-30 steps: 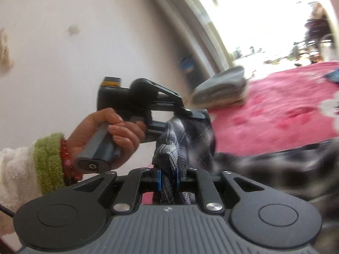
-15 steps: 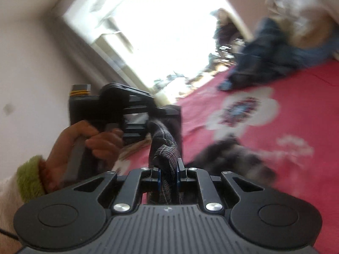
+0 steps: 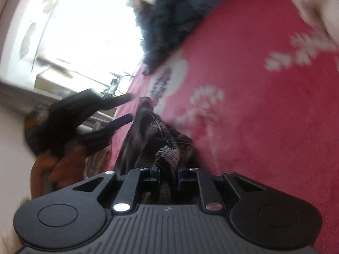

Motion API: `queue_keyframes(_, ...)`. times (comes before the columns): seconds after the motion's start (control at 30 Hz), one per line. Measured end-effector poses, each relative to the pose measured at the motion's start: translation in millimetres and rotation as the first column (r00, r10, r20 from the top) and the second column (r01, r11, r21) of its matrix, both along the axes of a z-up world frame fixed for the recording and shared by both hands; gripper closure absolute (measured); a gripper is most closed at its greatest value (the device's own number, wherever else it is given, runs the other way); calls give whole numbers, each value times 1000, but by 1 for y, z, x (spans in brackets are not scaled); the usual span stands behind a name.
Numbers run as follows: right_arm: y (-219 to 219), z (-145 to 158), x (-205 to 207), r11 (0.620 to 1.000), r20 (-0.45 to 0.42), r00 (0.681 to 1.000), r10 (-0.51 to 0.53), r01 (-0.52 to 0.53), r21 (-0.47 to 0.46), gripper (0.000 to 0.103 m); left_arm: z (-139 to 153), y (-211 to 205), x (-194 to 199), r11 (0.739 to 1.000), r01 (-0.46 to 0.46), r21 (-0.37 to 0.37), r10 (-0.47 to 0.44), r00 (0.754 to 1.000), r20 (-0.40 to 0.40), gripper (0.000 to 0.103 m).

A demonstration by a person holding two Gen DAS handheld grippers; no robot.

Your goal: Fold clothes

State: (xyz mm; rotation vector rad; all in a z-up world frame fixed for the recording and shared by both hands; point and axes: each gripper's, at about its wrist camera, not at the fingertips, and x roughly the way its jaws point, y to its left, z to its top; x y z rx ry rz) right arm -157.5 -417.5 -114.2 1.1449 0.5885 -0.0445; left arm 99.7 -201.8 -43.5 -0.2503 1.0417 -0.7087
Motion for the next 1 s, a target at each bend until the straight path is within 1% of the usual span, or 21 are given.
queue_keyframes(0.03, -4, -3, -1, 1000, -11, 1000, -15, 15, 19, 76, 5, 9, -1, 1000, -7, -23, 7, 1000, 9, 54)
queue_keyframes(0.07, -8, -4, -2, 999, -18, 999, -37, 37, 20, 74, 11, 19, -4, 999, -14, -43, 15, 1000, 21, 52)
queue_keyframes(0.13, -18, -1, -6, 996, -25, 996, -89, 89, -4, 64, 24, 44, -10, 997, -29, -72, 32, 998, 48, 51)
queue_keyframes(0.23, -30, 11, -12, 985, -18, 988, -155, 153, -84, 62, 41, 86, -25, 994, -65, -84, 73, 992, 99, 50)
queue_keyframes(0.3, -32, 23, -11, 974, -4, 987, -160, 157, -165, 62, 48, 113, -36, 993, -93, -68, 101, 986, 132, 49)
queue_keyframes(0.37, -28, 39, -7, 952, 13, 991, -134, 133, -276, 62, 49, 135, -47, 993, -114, -33, 118, 981, 154, 49)
queue_keyframes(0.43, -15, 58, 2, 915, 28, 998, -64, 70, -398, 62, 44, 152, -60, 993, -121, 11, 117, 979, 164, 49)
queue_keyframes(0.47, -6, 66, 10, 892, 31, 999, -9, 22, -452, 62, 40, 157, -66, 993, -117, 33, 110, 980, 164, 49)
queue_keyframes(0.5, 4, 75, 17, 862, 31, 998, 55, -32, -506, 62, 34, 159, -74, 993, -103, 56, 92, 981, 170, 49)
queue_keyframes(0.53, 16, 82, 25, 822, 26, 993, 118, -83, -563, 62, 27, 157, -82, 994, -78, 80, 63, 981, 182, 49)
queue_keyframes(0.57, 29, 88, 33, 770, 12, 983, 184, -137, -623, 62, 20, 156, -91, 993, -54, 104, 33, 981, 193, 49)
queue_keyframes(0.63, 55, 94, 49, 649, -42, 953, 300, -236, -723, 63, 5, 152, -108, 988, -6, 154, -27, 977, 213, 49)
queue_keyframes(0.7, 77, 93, 64, 519, -109, 915, 387, -314, -795, 65, -9, 147, -125, 978, 46, 204, -94, 967, 235, 49)
queue_keyframes(0.73, 86, 89, 71, 454, -147, 895, 422, -349, -820, 67, -15, 142, -134, 969, 75, 237, -138, 956, 259, 49)
queue_keyframes(0.77, 92, 82, 76, 394, -194, 877, 439, -382, -836, 72, -22, 135, -144, 954, 96, 285, -181, 940, 288, 49)
queue_keyframes(0.8, 94, 71, 83, 344, -257, 865, 431, -420, -840, 77, -30, 128, -152, 935, 109, 337, -220, 924, 312, 49)
queue_keyframes(0.83, 91, 57, 91, 327, -320, 857, 404, -462, -825, 77, -37, 124, -157, 919, 117, 376, -249, 912, 325, 49)
queue_keyframes(0.87, 84, 44, 99, 333, -376, 848, 374, -501, -798, 77, -42, 121, -161, 907, 124, 403, -273, 901, 338, 49)
queue_keyframes(0.9, 77, 37, 105, 349, -415, 846, 335, -521, -779, 81, -45, 118, -164, 898, 130, 420, -293, 889, 351, 49)
queue_keyframes(0.93, 71, 40, 107, 370, -421, 855, 304, -513, -774, 91, -46, 118, -165, 893, 130, 430, -304, 880, 364, 49)
queue_keyframes(1.0, 67, 61, 106, 413, -353, 886, 301, -455, -789, 91, -47, 118, -164, 893, 126, 432, -302, 879, 370, 49)
